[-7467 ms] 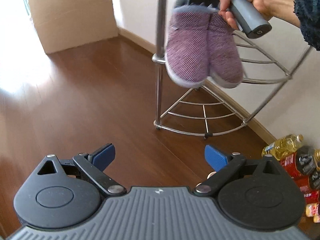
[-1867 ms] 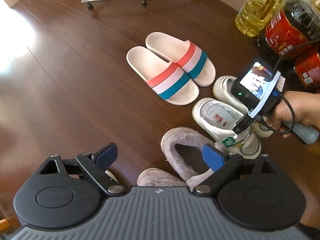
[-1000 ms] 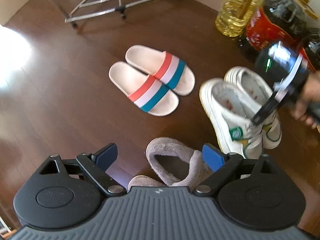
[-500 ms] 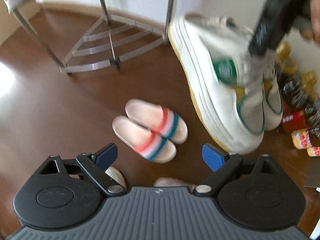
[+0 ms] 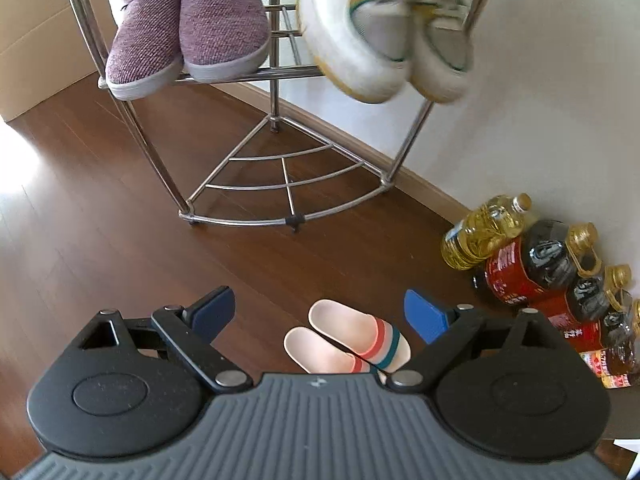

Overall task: Organize scattered shoes
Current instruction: 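Lift the white sneakers onto the middle shelf beside the pink boots, then open the right gripper and withdraw it from the sneakers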

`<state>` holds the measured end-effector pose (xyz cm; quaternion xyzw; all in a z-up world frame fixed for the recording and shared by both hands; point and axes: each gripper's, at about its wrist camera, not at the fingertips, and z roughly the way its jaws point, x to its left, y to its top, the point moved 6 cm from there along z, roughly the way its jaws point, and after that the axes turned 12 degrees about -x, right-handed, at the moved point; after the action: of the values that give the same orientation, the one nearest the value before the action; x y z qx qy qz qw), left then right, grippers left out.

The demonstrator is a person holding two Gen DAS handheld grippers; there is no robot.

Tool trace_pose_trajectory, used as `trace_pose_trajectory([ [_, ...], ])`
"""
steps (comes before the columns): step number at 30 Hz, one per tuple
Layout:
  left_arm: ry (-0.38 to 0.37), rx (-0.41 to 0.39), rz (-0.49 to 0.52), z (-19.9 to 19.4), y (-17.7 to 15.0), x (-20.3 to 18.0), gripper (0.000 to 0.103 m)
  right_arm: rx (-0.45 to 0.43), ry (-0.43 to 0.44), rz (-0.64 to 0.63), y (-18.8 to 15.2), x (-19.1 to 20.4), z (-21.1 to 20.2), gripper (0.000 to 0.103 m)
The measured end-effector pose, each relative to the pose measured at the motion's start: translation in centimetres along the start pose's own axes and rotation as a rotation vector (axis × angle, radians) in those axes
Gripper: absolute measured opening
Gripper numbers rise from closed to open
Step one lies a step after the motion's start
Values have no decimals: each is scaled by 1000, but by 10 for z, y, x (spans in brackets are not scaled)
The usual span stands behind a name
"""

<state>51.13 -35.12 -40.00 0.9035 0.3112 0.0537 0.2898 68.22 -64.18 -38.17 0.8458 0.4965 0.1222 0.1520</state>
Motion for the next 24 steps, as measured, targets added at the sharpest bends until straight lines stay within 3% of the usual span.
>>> trace_pose_trajectory([
  [3,5,-5,20,8,-1,2,93,-137,-82,-12,36,5,20,17],
  [4,7,-6,28,11,-1,2,93,-155,-107,-18,40,6,24,27],
  [6,20,-20,65,18,0,-2,93,-282,-162,-89,44,12,23,25],
  [7,23,-25,76,18,0,-1,93,-331,-168,-98,43,13,18,32],
  [8,27,-36,93,21,4,-1,93,-453,-178,-119,35,14,2,41],
  [9,28,-51,109,24,9,-2,93,-524,-176,-131,25,14,-10,43],
  [12,7,-101,171,32,28,-13,93,-662,-153,-128,-24,6,-52,43],
  [13,-3,-113,192,33,32,-16,93,-659,-145,-120,-34,2,-58,40],
  [14,-34,-128,246,38,38,-26,93,-616,-128,-95,-55,-11,-64,29],
  [17,-116,-170,425,54,51,-59,93,-445,-91,-14,-113,-37,-55,4],
  [21,-187,-196,508,73,64,-91,93,-345,-68,-1,-168,-57,-27,4],
  [24,-165,-193,532,94,71,-99,93,-320,-56,6,-162,-57,-8,4],
])
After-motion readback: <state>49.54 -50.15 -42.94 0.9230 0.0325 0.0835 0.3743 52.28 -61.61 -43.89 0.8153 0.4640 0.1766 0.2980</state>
